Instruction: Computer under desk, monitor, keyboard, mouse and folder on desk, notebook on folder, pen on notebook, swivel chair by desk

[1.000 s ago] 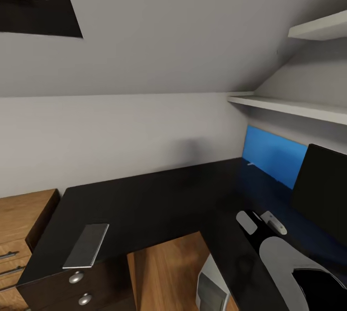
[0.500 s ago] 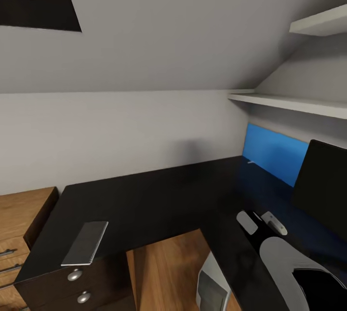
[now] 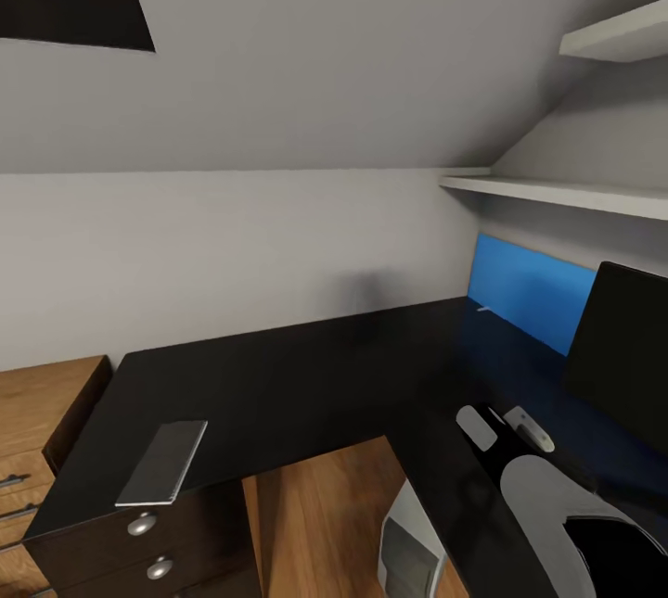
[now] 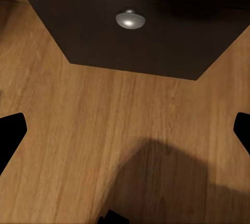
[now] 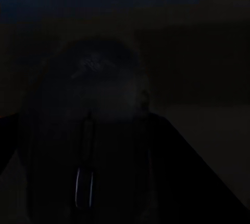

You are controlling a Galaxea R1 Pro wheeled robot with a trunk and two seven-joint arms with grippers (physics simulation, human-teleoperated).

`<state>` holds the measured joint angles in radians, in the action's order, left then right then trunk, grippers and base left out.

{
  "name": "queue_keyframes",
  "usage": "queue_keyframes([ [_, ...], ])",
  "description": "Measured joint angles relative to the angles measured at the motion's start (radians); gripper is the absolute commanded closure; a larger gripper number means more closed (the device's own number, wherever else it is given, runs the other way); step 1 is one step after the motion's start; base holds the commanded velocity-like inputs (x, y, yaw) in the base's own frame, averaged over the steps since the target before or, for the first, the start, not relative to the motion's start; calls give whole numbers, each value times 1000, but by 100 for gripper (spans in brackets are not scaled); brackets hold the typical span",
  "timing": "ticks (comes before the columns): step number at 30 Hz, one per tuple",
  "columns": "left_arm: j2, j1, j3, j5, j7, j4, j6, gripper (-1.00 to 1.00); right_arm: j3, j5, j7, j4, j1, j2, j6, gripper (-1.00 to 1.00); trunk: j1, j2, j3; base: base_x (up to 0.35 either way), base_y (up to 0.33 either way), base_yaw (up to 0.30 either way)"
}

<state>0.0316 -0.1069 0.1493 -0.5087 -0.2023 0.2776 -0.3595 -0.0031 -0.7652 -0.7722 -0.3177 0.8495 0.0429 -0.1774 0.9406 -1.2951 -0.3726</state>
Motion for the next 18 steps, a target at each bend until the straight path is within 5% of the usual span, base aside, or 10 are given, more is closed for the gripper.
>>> queue_keyframes([
  [18,2,0,-8,-4,-1,-5,2,-100,3,2,0,-5,0,-1,0,100,0,0,0,0,0,0],
])
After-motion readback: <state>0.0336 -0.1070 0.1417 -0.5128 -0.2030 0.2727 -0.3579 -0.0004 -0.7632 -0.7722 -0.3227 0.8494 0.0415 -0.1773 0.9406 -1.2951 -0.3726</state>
